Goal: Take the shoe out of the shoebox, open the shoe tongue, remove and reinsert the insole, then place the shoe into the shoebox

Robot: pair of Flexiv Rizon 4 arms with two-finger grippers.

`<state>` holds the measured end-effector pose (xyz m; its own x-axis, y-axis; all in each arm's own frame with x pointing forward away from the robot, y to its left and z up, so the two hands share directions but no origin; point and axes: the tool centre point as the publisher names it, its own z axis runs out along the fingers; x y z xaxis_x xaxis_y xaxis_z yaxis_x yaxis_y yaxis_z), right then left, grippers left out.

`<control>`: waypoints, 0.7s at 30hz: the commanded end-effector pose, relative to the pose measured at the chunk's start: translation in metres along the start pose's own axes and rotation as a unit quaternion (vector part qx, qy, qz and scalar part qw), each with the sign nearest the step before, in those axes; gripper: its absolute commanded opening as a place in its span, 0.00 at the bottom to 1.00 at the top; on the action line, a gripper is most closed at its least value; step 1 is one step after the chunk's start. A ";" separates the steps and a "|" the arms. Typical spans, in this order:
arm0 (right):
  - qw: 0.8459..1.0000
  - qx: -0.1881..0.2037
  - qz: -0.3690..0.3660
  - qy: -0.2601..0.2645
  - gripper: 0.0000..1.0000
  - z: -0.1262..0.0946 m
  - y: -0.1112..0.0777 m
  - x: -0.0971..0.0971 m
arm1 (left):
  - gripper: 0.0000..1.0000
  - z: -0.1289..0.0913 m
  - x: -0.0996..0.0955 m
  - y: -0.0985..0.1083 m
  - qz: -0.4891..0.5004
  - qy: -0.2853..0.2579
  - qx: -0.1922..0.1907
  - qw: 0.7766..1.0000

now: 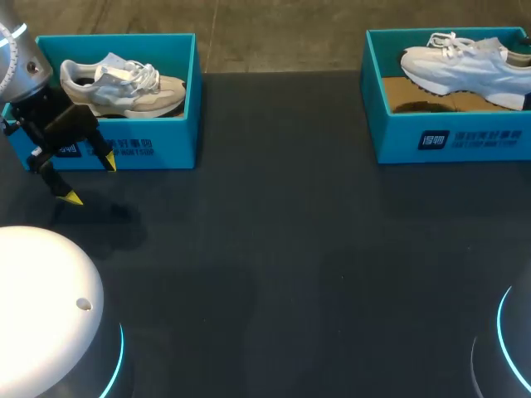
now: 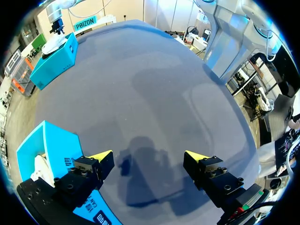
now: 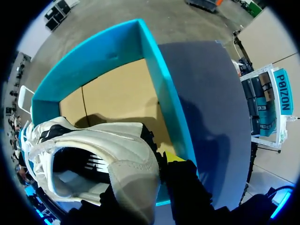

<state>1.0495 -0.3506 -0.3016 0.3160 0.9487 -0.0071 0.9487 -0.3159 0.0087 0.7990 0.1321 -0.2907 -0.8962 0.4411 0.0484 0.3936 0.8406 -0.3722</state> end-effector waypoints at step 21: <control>1.000 -0.005 -0.012 -0.025 0.00 0.029 -0.009 -0.021 | 1.00 0.000 0.000 0.000 0.000 0.000 -0.002 1.000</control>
<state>1.0418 -0.3646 -0.3294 0.2962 0.9534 -0.0573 0.9551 -0.2963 0.0068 0.7990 0.1321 -0.2907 -0.8962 0.4411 0.0484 0.3936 0.8406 -0.3722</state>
